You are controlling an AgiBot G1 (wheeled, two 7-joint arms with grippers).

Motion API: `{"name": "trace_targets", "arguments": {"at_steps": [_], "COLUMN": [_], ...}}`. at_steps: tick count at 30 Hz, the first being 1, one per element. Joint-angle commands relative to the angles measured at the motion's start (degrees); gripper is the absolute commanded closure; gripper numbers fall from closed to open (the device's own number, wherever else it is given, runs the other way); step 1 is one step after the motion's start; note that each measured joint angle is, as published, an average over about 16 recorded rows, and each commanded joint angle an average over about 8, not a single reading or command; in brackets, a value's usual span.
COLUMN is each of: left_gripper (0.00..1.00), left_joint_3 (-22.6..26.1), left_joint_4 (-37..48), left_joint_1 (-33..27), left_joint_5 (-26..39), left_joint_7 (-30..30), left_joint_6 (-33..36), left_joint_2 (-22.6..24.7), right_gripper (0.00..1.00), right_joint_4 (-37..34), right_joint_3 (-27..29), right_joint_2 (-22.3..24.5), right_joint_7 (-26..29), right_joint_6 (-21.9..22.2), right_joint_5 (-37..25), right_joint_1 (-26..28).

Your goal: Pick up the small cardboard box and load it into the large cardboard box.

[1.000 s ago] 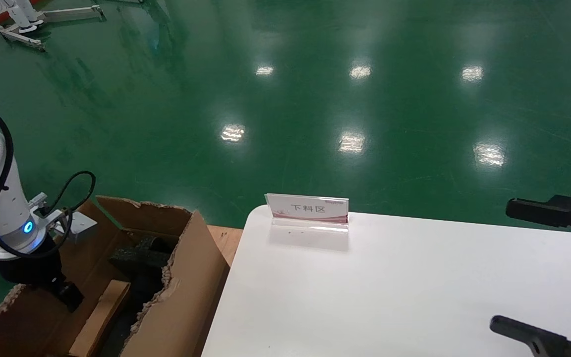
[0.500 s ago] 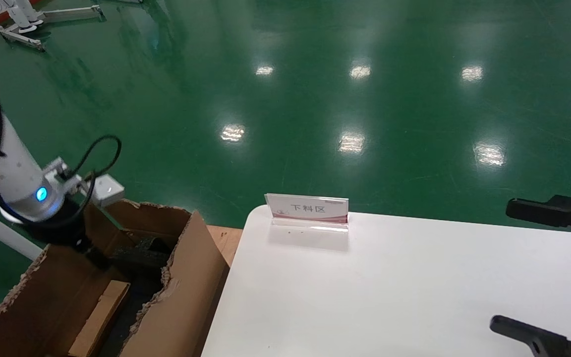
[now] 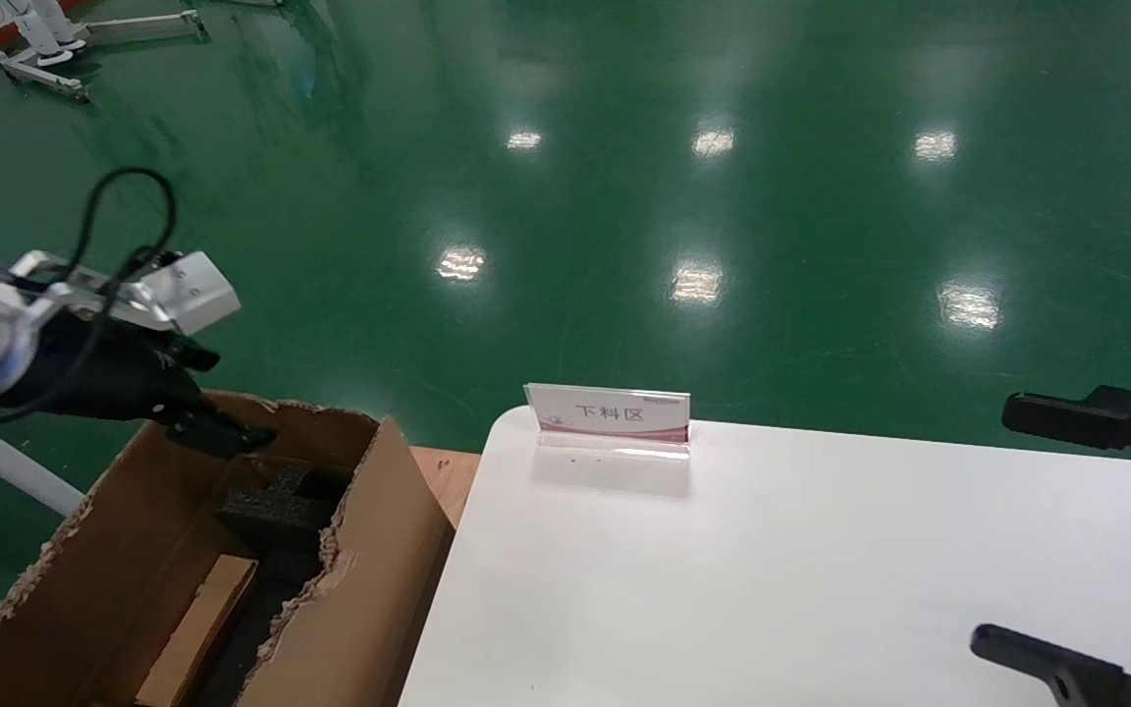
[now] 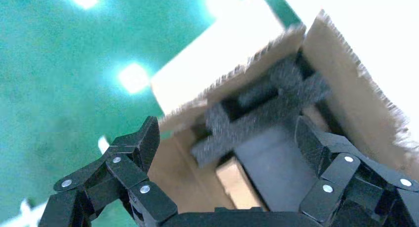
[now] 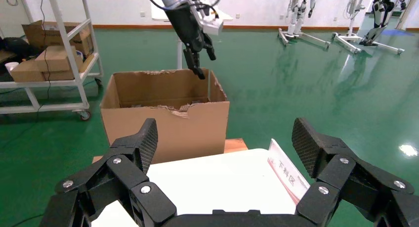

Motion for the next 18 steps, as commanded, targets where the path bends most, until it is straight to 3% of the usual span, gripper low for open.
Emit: {"name": "trace_targets", "arguments": {"at_steps": [1, 9, 18], "left_gripper": [0.0, 0.0, 0.0], "left_joint_3": [-1.56, -3.5, -9.33], "left_joint_4": [-1.63, -1.15, -0.33], "left_joint_1": [-1.34, 0.66, 5.8], "left_joint_5": [-0.79, -1.03, -3.16], "left_joint_7": [3.58, 3.72, 5.65], "left_joint_6": [-0.92, 0.12, 2.02], "left_joint_2": [-3.38, -1.6, 0.6], "right_gripper": [0.0, 0.0, 0.0], "right_joint_4": [0.0, 0.0, 0.0], "right_joint_3": [0.0, 0.0, 0.0], "right_joint_2": [0.0, 0.0, 0.0], "right_joint_7": [0.0, 0.0, 0.0], "right_joint_6": [0.0, 0.0, 0.0], "right_joint_5": [0.0, 0.0, 0.0], "right_joint_1": [0.0, 0.0, 0.0]}}
